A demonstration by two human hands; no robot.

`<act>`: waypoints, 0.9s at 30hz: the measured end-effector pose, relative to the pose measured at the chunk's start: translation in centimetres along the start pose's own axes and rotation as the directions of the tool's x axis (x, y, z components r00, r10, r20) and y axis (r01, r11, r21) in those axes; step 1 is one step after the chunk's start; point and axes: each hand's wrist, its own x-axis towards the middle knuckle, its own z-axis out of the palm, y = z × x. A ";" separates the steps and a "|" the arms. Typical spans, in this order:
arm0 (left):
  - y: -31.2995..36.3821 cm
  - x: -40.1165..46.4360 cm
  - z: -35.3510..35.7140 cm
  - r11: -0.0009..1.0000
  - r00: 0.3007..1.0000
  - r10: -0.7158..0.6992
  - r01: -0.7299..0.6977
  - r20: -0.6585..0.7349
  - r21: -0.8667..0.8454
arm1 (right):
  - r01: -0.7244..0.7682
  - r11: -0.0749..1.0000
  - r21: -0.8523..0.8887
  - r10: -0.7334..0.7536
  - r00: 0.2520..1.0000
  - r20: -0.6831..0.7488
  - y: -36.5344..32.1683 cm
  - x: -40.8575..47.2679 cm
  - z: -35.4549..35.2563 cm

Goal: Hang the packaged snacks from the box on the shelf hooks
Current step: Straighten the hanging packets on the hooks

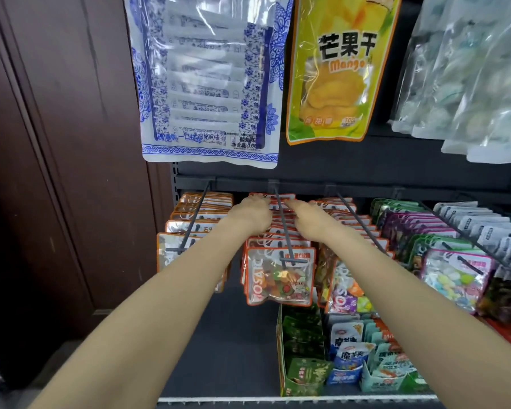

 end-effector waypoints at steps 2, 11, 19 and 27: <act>0.1 0.6 0.2 0.999 0.999 -0.026 0.024 0.045 0.034 | -0.015 0.999 -0.033 0.015 1.000 -0.001 0.2 1.5 0.4; 0.3 0.5 0.0 0.975 0.987 -0.157 0.158 -0.021 0.156 | -0.062 0.984 -0.167 0.074 0.995 0.066 0.6 5.2 0.5; 0.4 3.3 0.7 0.994 0.994 -0.098 0.100 -0.046 0.042 | -0.028 0.991 -0.133 0.044 0.992 0.116 1.7 6.6 0.4; 0.4 1.3 1.8 0.988 0.981 -0.017 -0.013 -0.191 -0.155 | -0.045 0.999 -0.005 0.045 0.999 -0.003 0.9 2.9 0.5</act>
